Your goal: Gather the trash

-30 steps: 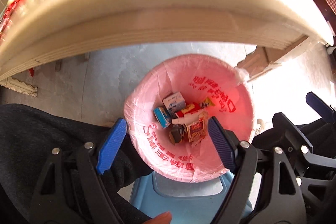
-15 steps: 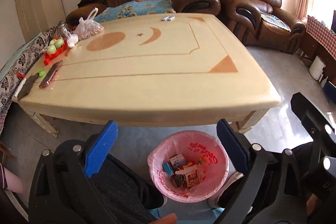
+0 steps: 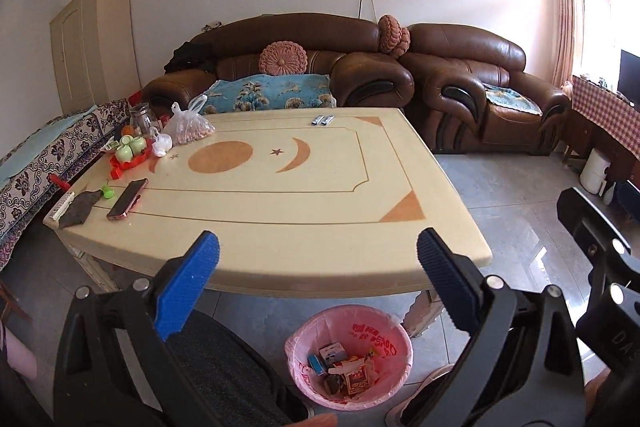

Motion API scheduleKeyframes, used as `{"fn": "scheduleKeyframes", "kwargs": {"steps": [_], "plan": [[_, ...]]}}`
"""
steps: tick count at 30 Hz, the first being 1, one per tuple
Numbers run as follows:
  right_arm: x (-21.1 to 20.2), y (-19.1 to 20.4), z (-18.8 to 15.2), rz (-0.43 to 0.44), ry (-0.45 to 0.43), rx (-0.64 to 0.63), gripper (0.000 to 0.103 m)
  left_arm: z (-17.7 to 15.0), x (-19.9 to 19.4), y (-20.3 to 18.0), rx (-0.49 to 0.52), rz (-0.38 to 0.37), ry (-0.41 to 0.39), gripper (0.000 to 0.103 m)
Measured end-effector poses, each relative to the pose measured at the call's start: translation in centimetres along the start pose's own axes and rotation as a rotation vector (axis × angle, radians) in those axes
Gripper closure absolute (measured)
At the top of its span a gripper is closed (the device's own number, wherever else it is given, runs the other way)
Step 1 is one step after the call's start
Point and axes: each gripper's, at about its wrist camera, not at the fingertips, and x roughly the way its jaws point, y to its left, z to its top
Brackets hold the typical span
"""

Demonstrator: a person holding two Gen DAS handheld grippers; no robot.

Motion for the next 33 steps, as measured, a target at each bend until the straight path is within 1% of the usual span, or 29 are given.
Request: {"fn": "scheduleKeyframes", "kwargs": {"steps": [3,7,12,22,33], "plan": [[-0.6,-0.2,0.0,-0.011,-0.004,0.002,0.007,0.2,-1.0,0.3,-0.017,0.006,-0.018,0.006],[-0.9,0.3,-0.1,0.009,0.01,-0.011,0.007,0.3,-2.1,0.4,-0.021,0.008,-0.036,0.006],[-1.6,0.6,0.2,0.01,-0.009,-0.017,0.007,0.3,-2.7,0.8,-0.036,0.012,-0.044,0.006],[-1.6,1.0,0.2,0.01,0.007,-0.02,0.007,0.2,-2.5,1.6,-0.053,-0.003,-0.014,0.006],[-1.7,1.0,0.4,0.013,0.007,-0.014,0.007,0.2,-2.6,1.8,-0.055,-0.004,-0.016,0.006]]}}
